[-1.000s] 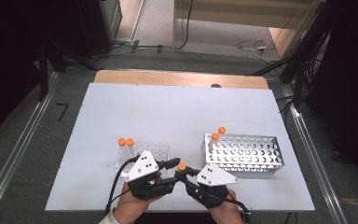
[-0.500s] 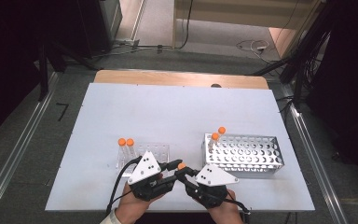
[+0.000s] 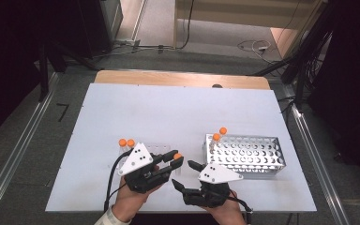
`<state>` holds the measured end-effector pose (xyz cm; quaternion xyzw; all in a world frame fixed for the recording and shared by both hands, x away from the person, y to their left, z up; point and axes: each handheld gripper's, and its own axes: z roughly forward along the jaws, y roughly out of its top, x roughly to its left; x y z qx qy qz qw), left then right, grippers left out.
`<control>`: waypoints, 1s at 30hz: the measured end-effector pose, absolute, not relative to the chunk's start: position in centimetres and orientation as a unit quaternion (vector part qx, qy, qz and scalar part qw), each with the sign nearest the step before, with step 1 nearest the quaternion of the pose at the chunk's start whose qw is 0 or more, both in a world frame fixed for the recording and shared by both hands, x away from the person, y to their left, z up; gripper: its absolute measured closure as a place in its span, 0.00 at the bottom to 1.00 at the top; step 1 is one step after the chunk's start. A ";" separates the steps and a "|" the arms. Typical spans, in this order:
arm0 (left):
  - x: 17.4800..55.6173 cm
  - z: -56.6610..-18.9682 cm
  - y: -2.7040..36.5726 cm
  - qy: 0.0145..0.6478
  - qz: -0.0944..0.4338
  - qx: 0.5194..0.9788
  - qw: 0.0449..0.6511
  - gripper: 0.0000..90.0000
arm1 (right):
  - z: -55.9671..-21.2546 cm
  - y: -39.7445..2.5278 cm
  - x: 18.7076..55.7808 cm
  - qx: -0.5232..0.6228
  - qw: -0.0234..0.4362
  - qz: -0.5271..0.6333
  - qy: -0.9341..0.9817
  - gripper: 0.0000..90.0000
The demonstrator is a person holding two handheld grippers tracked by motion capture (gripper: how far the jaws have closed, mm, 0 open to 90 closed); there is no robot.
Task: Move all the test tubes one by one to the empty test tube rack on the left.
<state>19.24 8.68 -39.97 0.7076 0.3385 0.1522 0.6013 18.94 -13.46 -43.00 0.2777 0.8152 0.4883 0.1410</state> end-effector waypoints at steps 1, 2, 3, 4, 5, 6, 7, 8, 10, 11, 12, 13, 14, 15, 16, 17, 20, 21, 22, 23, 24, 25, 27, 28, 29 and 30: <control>19.3 -39.7 9.0 0.341 0.157 0.703 0.604 0.77 | -43.0 -13.5 19.0 0.278 0.141 0.487 0.816 0.26; 19.4 -39.4 9.3 0.343 0.161 0.698 0.608 0.77 | -43.0 -13.5 19.0 0.279 0.141 0.487 0.816 0.26; 19.4 -39.0 9.7 0.345 0.166 0.693 0.611 0.77 | -43.0 -13.5 19.0 0.280 0.141 0.487 0.815 0.26; 19.5 -38.9 9.9 0.346 0.169 0.690 0.613 0.77 | -43.0 -13.5 19.0 0.281 0.141 0.487 0.815 0.26; 19.5 -38.6 10.2 0.349 0.173 0.685 0.615 0.77 | -43.0 -13.5 19.0 0.281 0.141 0.486 0.815 0.25; 19.6 -38.5 10.5 0.352 0.176 0.682 0.617 0.77 | -43.0 -13.5 19.0 0.282 0.141 0.486 0.815 0.25; 19.6 -38.3 10.8 0.355 0.179 0.678 0.618 0.77 | -43.0 -13.5 19.0 0.282 0.141 0.486 0.815 0.25; 19.7 -38.2 11.2 0.358 0.183 0.676 0.618 0.77 | -43.0 -13.5 19.0 0.282 0.141 0.486 0.815 0.25; 19.8 -37.9 11.8 0.365 0.192 0.669 0.618 0.77 | -43.0 -13.5 19.1 0.283 0.142 0.486 0.815 0.25; 19.8 -37.9 12.1 0.369 0.197 0.666 0.617 0.77 | -43.0 -13.5 19.1 0.283 0.142 0.485 0.815 0.25; 19.9 -37.9 12.3 0.370 0.201 0.667 0.615 0.77 | -43.0 -13.5 19.1 0.284 0.142 0.485 0.815 0.25; 20.0 -37.9 12.5 0.375 0.205 0.664 0.613 0.77 | -43.1 -13.5 19.1 0.284 0.142 0.484 0.815 0.25; 20.0 -37.9 12.7 0.378 0.210 0.664 0.610 0.77 | -43.1 -13.5 19.1 0.284 0.143 0.483 0.816 0.25; 20.1 -38.0 12.9 0.382 0.216 0.663 0.607 0.77 | -43.1 -13.5 19.1 0.284 0.142 0.483 0.816 0.25; 20.2 -38.0 13.1 0.384 0.218 0.663 0.604 0.77 | -43.1 -13.6 19.2 0.284 0.143 0.482 0.816 0.25; 20.3 -38.1 13.3 0.388 0.221 0.661 0.603 0.77 | -43.1 -13.6 19.2 0.285 0.143 0.482 0.816 0.25; 20.6 -38.3 13.8 0.399 0.235 0.661 0.590 0.77 | -43.1 -13.7 19.1 0.286 0.144 0.482 0.816 0.25; 20.7 -38.4 14.0 0.404 0.237 0.659 0.588 0.77 | -43.1 -13.7 19.1 0.285 0.145 0.482 0.816 0.26; 20.8 -38.5 14.2 0.408 0.241 0.659 0.584 0.77 | -43.1 -13.7 19.1 0.285 0.145 0.482 0.816 0.26; 20.9 -38.7 14.4 0.411 0.247 0.658 0.580 0.77 | -43.1 -13.8 19.1 0.285 0.146 0.482 0.816 0.26; 21.0 -38.8 14.6 0.415 0.250 0.657 0.577 0.77 | -43.1 -13.8 19.2 0.286 0.146 0.481 0.815 0.26; 21.1 -38.9 14.8 0.419 0.250 0.656 0.576 0.77 | -43.1 -13.8 19.2 0.286 0.146 0.482 0.815 0.26; 21.2 -39.0 15.0 0.424 0.255 0.653 0.573 0.77 | -43.1 -13.9 19.2 0.286 0.147 0.482 0.815 0.26; 21.3 -39.1 15.1 0.425 0.255 0.653 0.573 0.77 | -43.1 -13.9 19.2 0.286 0.148 0.482 0.815 0.26; 21.3 -39.2 15.2 0.428 0.256 0.653 0.571 0.77 | -43.1 -13.9 19.2 0.286 0.147 0.482 0.815 0.26; 21.4 -39.3 15.3 0.429 0.256 0.652 0.570 0.77 | -43.1 -13.9 19.2 0.286 0.148 0.482 0.815 0.26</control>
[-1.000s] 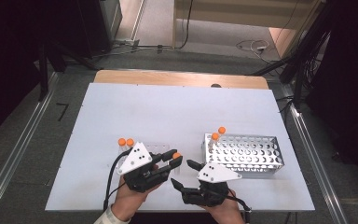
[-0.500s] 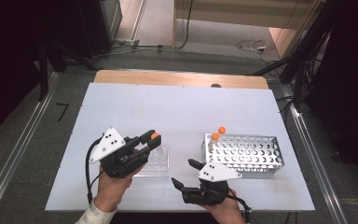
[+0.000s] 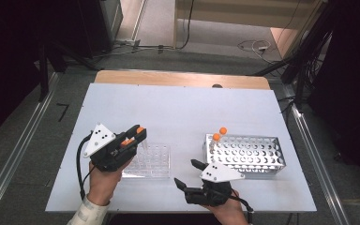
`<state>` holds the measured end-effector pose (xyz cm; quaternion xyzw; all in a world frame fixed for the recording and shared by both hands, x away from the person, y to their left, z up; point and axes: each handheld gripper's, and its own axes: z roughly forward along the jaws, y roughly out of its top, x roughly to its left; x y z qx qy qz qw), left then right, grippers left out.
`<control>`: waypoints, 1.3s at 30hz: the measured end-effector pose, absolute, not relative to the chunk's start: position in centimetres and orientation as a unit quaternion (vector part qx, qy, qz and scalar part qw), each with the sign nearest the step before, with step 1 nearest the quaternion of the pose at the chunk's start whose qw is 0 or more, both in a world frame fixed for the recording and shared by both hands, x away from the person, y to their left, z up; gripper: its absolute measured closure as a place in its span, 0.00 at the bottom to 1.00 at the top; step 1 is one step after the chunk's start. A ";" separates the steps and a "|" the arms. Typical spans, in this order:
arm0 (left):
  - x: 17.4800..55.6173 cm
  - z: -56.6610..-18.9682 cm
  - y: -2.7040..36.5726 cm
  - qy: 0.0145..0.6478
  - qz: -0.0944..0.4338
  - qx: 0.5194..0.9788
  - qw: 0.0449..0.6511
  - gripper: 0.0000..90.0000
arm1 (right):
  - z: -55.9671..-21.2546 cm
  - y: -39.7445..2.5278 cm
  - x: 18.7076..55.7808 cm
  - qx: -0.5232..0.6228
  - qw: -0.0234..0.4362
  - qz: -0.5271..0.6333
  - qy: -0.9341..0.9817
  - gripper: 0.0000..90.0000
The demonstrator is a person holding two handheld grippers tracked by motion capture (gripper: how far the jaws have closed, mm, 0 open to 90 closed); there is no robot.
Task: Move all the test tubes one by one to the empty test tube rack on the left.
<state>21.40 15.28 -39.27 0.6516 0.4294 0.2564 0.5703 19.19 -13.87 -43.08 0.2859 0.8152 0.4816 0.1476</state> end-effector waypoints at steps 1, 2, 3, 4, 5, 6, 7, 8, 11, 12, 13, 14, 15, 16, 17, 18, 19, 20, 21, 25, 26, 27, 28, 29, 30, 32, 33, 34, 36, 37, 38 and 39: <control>21.4 -39.4 15.3 0.430 0.257 0.653 0.568 0.77 | -43.1 -13.9 19.2 0.286 0.148 0.481 0.815 0.26; 21.5 -39.5 15.4 0.434 0.257 0.652 0.566 0.77 | -43.1 -13.9 19.2 0.286 0.148 0.481 0.816 0.26; 21.6 -39.6 15.5 0.434 0.258 0.654 0.564 0.77 | -43.1 -13.9 19.2 0.287 0.147 0.480 0.816 0.26; 21.6 -39.7 15.6 0.437 0.258 0.653 0.562 0.77 | -43.1 -13.9 19.2 0.287 0.148 0.480 0.816 0.26; 21.6 -39.8 15.6 0.437 0.260 0.652 0.562 0.77 | -43.1 -13.9 19.2 0.287 0.148 0.480 0.815 0.26; 21.6 -39.8 15.7 0.441 0.260 0.651 0.560 0.77 | -43.1 -13.9 19.2 0.287 0.148 0.480 0.815 0.26; 21.6 -39.9 15.8 0.441 0.261 0.650 0.561 0.77 | -43.1 -14.0 19.2 0.287 0.148 0.481 0.815 0.26; 21.6 -39.9 15.8 0.441 0.262 0.650 0.561 0.77 | -43.1 -14.0 19.2 0.287 0.149 0.480 0.815 0.26; 21.6 -39.9 15.9 0.442 0.264 0.649 0.560 0.77 | -43.1 -14.0 19.2 0.285 0.149 0.480 0.816 0.26; 21.7 -39.9 15.9 0.441 0.265 0.650 0.559 0.77 | -43.1 -14.0 19.2 0.286 0.149 0.480 0.816 0.26; 21.7 -39.9 15.9 0.442 0.265 0.650 0.559 0.77 | -43.1 -14.0 19.2 0.286 0.149 0.480 0.816 0.26; 21.7 -39.9 15.9 0.443 0.266 0.649 0.558 0.77 | -43.1 -14.0 19.2 0.286 0.149 0.479 0.816 0.26; 21.7 -40.0 16.0 0.443 0.267 0.650 0.557 0.77 | -43.1 -14.0 19.2 0.286 0.149 0.480 0.816 0.26; 21.7 -40.0 16.0 0.444 0.267 0.650 0.556 0.77 | -43.1 -14.0 19.2 0.286 0.149 0.480 0.816 0.26; 21.7 -40.1 16.0 0.444 0.266 0.650 0.556 0.77 | -43.1 -14.0 19.2 0.286 0.149 0.480 0.816 0.26; 21.7 -40.1 16.0 0.444 0.266 0.651 0.555 0.77 | -43.1 -14.0 19.2 0.286 0.149 0.480 0.816 0.26; 21.8 -40.2 16.0 0.445 0.267 0.651 0.554 0.77 | -43.1 -14.0 19.2 0.286 0.149 0.480 0.816 0.26; 21.8 -40.2 16.0 0.446 0.266 0.651 0.554 0.77 | -43.1 -14.0 19.2 0.286 0.149 0.480 0.816 0.26; 21.8 -40.3 16.0 0.447 0.265 0.650 0.554 0.77 | -43.1 -14.0 19.2 0.287 0.149 0.479 0.816 0.26; 21.8 -40.5 15.9 0.447 0.266 0.653 0.551 0.77 | -43.1 -14.0 19.2 0.286 0.149 0.479 0.816 0.26; 21.8 -40.6 15.8 0.447 0.267 0.653 0.549 0.77 | -43.1 -14.0 19.2 0.285 0.149 0.479 0.817 0.26; 21.8 -40.7 15.8 0.447 0.268 0.654 0.548 0.77 | -43.2 -14.0 19.2 0.285 0.149 0.479 0.817 0.26; 21.8 -40.8 15.7 0.446 0.269 0.657 0.544 0.77 | -43.2 -13.9 19.2 0.285 0.148 0.478 0.817 0.26; 21.8 -40.9 15.7 0.448 0.269 0.657 0.544 0.77 | -43.2 -13.9 19.1 0.286 0.148 0.478 0.817 0.26; 21.8 -41.1 15.6 0.449 0.270 0.658 0.542 0.77 | -43.2 -13.9 19.1 0.286 0.148 0.478 0.817 0.26; 21.7 -41.3 15.6 0.450 0.271 0.660 0.537 0.77 | -43.2 -13.9 19.1 0.285 0.148 0.478 0.817 0.26; 21.7 -41.5 15.6 0.452 0.272 0.660 0.535 0.77 | -43.2 -13.9 19.1 0.285 0.148 0.478 0.817 0.26; 21.7 -41.7 15.5 0.455 0.271 0.659 0.534 0.77 | -43.2 -14.0 19.1 0.284 0.148 0.478 0.818 0.26; 21.7 -42.0 15.5 0.458 0.271 0.660 0.531 0.77 | -43.3 -13.9 19.1 0.285 0.148 0.478 0.818 0.26; 21.7 -42.1 15.5 0.458 0.271 0.662 0.528 0.77 | -43.3 -13.9 19.1 0.284 0.148 0.477 0.818 0.26; 21.7 -42.2 15.5 0.459 0.270 0.662 0.527 0.77 | -43.3 -13.9 19.1 0.284 0.149 0.477 0.818 0.26; 21.6 -42.2 15.5 0.459 0.269 0.662 0.527 0.77 | -43.3 -13.9 19.1 0.284 0.149 0.477 0.818 0.26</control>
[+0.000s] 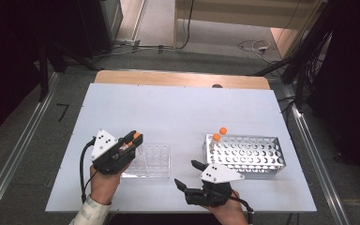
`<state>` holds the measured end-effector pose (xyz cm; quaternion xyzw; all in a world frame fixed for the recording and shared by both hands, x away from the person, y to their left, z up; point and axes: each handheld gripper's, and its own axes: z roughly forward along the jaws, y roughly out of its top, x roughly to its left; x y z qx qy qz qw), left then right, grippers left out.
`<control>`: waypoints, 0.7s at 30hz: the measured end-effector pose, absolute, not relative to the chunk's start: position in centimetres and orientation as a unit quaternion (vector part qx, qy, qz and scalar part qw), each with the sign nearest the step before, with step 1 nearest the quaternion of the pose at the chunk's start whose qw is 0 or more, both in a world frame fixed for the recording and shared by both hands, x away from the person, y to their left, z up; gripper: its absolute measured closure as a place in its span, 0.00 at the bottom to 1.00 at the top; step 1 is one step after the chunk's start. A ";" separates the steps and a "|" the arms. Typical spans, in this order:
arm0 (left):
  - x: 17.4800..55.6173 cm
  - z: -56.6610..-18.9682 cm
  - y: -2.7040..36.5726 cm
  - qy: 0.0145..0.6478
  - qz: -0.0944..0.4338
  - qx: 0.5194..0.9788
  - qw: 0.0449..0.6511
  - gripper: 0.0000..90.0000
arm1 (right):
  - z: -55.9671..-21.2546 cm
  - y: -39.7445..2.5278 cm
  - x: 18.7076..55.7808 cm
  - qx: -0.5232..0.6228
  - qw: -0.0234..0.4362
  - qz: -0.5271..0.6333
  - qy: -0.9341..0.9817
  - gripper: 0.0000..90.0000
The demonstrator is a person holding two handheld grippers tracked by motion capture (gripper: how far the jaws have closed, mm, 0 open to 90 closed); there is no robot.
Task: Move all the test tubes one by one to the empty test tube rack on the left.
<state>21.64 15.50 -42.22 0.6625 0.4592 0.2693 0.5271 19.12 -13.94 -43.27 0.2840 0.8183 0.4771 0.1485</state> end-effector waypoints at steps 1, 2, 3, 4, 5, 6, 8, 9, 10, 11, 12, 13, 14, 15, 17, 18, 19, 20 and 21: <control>21.6 -42.3 15.5 0.459 0.269 0.664 0.526 0.77 | -43.3 -13.9 19.1 0.284 0.149 0.477 0.818 0.26; 21.6 -42.3 15.5 0.458 0.269 0.665 0.524 0.77 | -43.3 -14.0 19.1 0.284 0.149 0.477 0.818 0.26; 21.6 -42.4 15.4 0.460 0.268 0.665 0.524 0.77 | -43.3 -14.0 19.1 0.284 0.148 0.477 0.818 0.26; 21.7 -42.4 15.4 0.459 0.268 0.666 0.523 0.77 | -43.3 -14.0 19.1 0.284 0.148 0.477 0.818 0.26; 21.7 -42.5 15.4 0.459 0.267 0.667 0.522 0.77 | -43.3 -14.0 19.1 0.284 0.149 0.477 0.819 0.26; 21.7 -42.5 15.4 0.460 0.266 0.667 0.522 0.77 | -43.3 -14.0 19.1 0.284 0.149 0.476 0.819 0.26; 21.7 -42.6 15.4 0.461 0.265 0.668 0.521 0.77 | -43.3 -14.0 19.1 0.283 0.149 0.477 0.819 0.26; 21.7 -42.6 15.4 0.461 0.264 0.668 0.521 0.77 | -43.3 -14.0 19.1 0.284 0.149 0.477 0.819 0.26; 21.7 -42.6 15.5 0.461 0.264 0.668 0.520 0.77 | -43.3 -14.0 19.1 0.284 0.149 0.476 0.819 0.26; 21.7 -42.7 15.5 0.461 0.264 0.669 0.520 0.77 | -43.3 -14.0 19.1 0.283 0.149 0.476 0.819 0.26; 21.7 -42.7 15.5 0.462 0.263 0.669 0.520 0.77 | -43.3 -14.0 19.1 0.283 0.149 0.476 0.819 0.26; 21.7 -42.7 15.5 0.462 0.263 0.669 0.519 0.77 | -43.3 -14.0 19.1 0.284 0.149 0.476 0.819 0.26; 21.7 -42.7 15.5 0.462 0.262 0.670 0.519 0.77 | -43.3 -14.0 19.1 0.283 0.150 0.476 0.819 0.26; 21.7 -42.7 15.5 0.462 0.262 0.670 0.519 0.76 | -43.3 -13.9 19.1 0.284 0.150 0.476 0.819 0.26; 21.7 -42.7 15.5 0.461 0.261 0.670 0.520 0.75 | -43.3 -14.0 19.1 0.283 0.150 0.476 0.819 0.26; 21.7 -42.7 15.6 0.461 0.259 0.669 0.523 0.73 | -43.3 -14.0 19.1 0.284 0.150 0.476 0.819 0.26; 21.7 -42.7 15.6 0.460 0.258 0.669 0.524 0.73 | -43.3 -14.0 19.1 0.284 0.149 0.476 0.819 0.26; 21.7 -42.7 15.6 0.460 0.258 0.669 0.524 0.73 | -43.3 -14.0 19.1 0.284 0.150 0.476 0.819 0.26; 21.6 -42.7 15.6 0.459 0.256 0.669 0.525 0.71 | -43.3 -14.0 19.1 0.283 0.150 0.476 0.819 0.26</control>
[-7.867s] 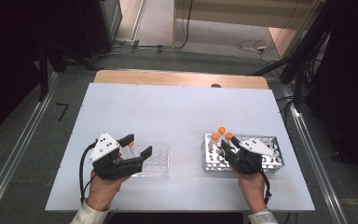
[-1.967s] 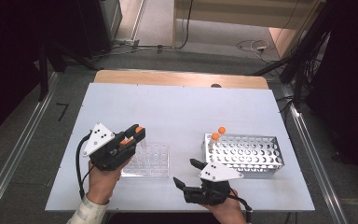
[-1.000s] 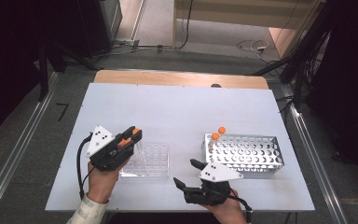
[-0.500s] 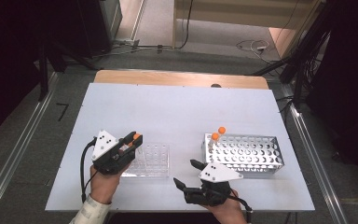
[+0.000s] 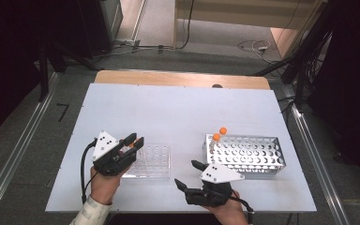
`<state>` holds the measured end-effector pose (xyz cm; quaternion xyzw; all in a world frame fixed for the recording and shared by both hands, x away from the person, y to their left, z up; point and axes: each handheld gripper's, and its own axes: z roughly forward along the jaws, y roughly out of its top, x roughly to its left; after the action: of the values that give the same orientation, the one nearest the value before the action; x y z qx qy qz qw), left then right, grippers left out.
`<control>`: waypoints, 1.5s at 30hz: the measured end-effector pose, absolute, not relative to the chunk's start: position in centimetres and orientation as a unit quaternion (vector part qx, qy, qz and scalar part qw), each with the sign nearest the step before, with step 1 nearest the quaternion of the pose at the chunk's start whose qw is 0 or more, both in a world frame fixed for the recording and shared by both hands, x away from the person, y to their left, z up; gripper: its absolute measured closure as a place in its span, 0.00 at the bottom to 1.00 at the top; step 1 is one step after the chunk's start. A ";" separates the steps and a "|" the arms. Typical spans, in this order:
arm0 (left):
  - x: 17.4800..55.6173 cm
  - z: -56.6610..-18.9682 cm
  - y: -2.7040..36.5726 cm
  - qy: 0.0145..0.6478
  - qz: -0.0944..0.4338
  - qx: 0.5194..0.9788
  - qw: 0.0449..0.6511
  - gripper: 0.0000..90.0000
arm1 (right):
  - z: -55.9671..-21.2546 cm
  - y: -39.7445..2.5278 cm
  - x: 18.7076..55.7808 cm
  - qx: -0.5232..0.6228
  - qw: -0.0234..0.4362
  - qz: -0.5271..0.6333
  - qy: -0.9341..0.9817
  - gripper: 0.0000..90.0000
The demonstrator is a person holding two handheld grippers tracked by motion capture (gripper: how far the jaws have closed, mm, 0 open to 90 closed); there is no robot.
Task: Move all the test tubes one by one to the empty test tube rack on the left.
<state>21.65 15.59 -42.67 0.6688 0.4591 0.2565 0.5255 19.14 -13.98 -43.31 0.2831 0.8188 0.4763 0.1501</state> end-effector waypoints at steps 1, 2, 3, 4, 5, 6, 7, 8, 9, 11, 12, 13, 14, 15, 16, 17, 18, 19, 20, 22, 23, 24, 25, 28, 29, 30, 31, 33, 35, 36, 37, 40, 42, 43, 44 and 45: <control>21.6 -42.7 15.6 0.459 0.256 0.669 0.525 0.70 | -43.3 -14.0 19.1 0.283 0.150 0.476 0.819 0.26; 21.6 -42.6 15.6 0.459 0.256 0.669 0.526 0.70 | -43.3 -14.0 19.1 0.284 0.150 0.476 0.819 0.26; 21.6 -42.6 15.6 0.459 0.256 0.668 0.527 0.70 | -43.3 -14.0 19.1 0.284 0.150 0.476 0.819 0.26; 21.6 -42.6 15.6 0.459 0.255 0.668 0.528 0.68 | -43.3 -14.0 19.1 0.283 0.151 0.476 0.819 0.26; 21.5 -42.6 15.6 0.459 0.255 0.668 0.528 0.67 | -43.3 -14.0 19.1 0.283 0.151 0.477 0.818 0.26; 21.5 -42.5 15.6 0.458 0.256 0.667 0.529 0.65 | -43.3 -14.1 19.1 0.285 0.152 0.476 0.818 0.26; 21.4 -42.5 15.5 0.458 0.256 0.666 0.531 0.63 | -43.2 -14.1 19.2 0.287 0.153 0.477 0.817 0.26; 21.4 -42.4 15.5 0.457 0.254 0.665 0.533 0.61 | -43.2 -14.3 19.2 0.288 0.155 0.478 0.815 0.26; 21.3 -42.4 15.5 0.456 0.254 0.664 0.536 0.60 | -43.1 -14.4 19.3 0.291 0.156 0.478 0.814 0.26; 21.2 -42.3 15.4 0.454 0.257 0.661 0.540 0.53 | -43.0 -14.7 19.5 0.295 0.160 0.481 0.810 0.26; 21.1 -42.1 15.3 0.452 0.256 0.659 0.544 0.50 | -43.0 -14.8 19.6 0.298 0.162 0.481 0.809 0.26; 21.0 -42.1 15.3 0.451 0.256 0.659 0.544 0.48 | -42.9 -15.1 19.7 0.302 0.165 0.482 0.806 0.26; 20.9 -42.0 15.2 0.451 0.258 0.660 0.543 0.45 | -42.9 -15.3 19.9 0.306 0.167 0.483 0.803 0.26; 20.8 -41.9 15.1 0.449 0.260 0.660 0.543 0.42 | -42.8 -15.6 20.0 0.310 0.169 0.484 0.801 0.26; 20.8 -41.9 15.0 0.449 0.260 0.659 0.545 0.41 | -42.8 -15.8 20.1 0.312 0.172 0.485 0.799 0.26; 20.7 -41.9 15.0 0.448 0.260 0.658 0.546 0.40 | -42.8 -16.0 20.3 0.318 0.174 0.485 0.796 0.26; 20.7 -41.9 15.0 0.448 0.260 0.659 0.545 0.40 | -42.7 -16.3 20.4 0.321 0.177 0.486 0.793 0.26; 20.7 -41.9 15.0 0.447 0.260 0.659 0.545 0.40 | -42.6 -16.6 20.6 0.326 0.180 0.487 0.790 0.26; 20.7 -41.9 15.0 0.448 0.261 0.659 0.545 0.40 | -42.6 -16.9 20.7 0.328 0.182 0.489 0.787 0.26; 20.7 -41.8 15.0 0.448 0.262 0.658 0.546 0.40 | -42.4 -17.3 20.8 0.334 0.188 0.490 0.783 0.26; 20.7 -41.8 15.0 0.447 0.263 0.658 0.545 0.40 | -42.4 -17.5 20.9 0.336 0.190 0.490 0.781 0.26; 20.6 -41.8 15.0 0.447 0.263 0.659 0.545 0.40 | -42.3 -17.7 20.9 0.339 0.191 0.491 0.780 0.26; 20.6 -41.8 15.0 0.447 0.263 0.658 0.545 0.40 | -42.3 -17.9 21.1 0.341 0.194 0.491 0.778 0.26; 20.6 -41.8 15.0 0.446 0.264 0.659 0.546 0.40 | -42.3 -18.3 21.4 0.351 0.199 0.490 0.773 0.26; 20.5 -41.8 14.9 0.445 0.264 0.659 0.546 0.40 | -42.4 -18.5 21.5 0.354 0.203 0.490 0.770 0.27; 20.5 -41.8 14.9 0.444 0.264 0.660 0.546 0.40 | -42.4 -18.6 21.6 0.358 0.206 0.489 0.768 0.27; 20.5 -41.8 14.9 0.443 0.264 0.661 0.545 0.40 | -42.5 -18.8 21.8 0.363 0.211 0.489 0.765 0.27; 20.5 -41.7 14.8 0.442 0.262 0.661 0.547 0.38 | -42.7 -19.0 22.2 0.372 0.221 0.485 0.760 0.28; 20.5 -41.7 14.7 0.442 0.258 0.663 0.547 0.35 | -43.1 -19.3 22.7 0.383 0.226 0.483 0.755 0.29; 20.5 -41.6 14.7 0.442 0.254 0.664 0.547 0.32 | -43.3 -19.4 23.0 0.390 0.230 0.480 0.752 0.29; 20.5 -41.6 14.6 0.443 0.253 0.664 0.547 0.30 | -43.5 -19.5 23.3 0.395 0.233 0.478 0.749 0.30; 20.5 -41.6 14.4 0.441 0.252 0.668 0.544 0.25 | -44.2 -19.7 24.3 0.413 0.237 0.471 0.743 0.33; 20.5 -41.6 14.4 0.441 0.249 0.667 0.546 0.25 | -44.6 -19.8 24.9 0.418 0.239 0.466 0.742 0.36; 20.5 -41.5 14.4 0.439 0.249 0.668 0.547 0.25 | -44.7 -19.8 25.2 0.420 0.240 0.463 0.742 0.39; 20.4 -41.5 14.3 0.439 0.248 0.668 0.548 0.25 | -44.9 -19.9 25.5 0.427 0.240 0.460 0.741 0.41; 20.4 -41.5 14.3 0.438 0.247 0.667 0.549 0.25 | -45.0 -19.9 25.7 0.428 0.240 0.461 0.739 0.44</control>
<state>20.43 14.29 -41.48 0.6673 0.4385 0.2473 0.5489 25.69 -19.93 -45.05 0.4282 0.7392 0.4613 0.2398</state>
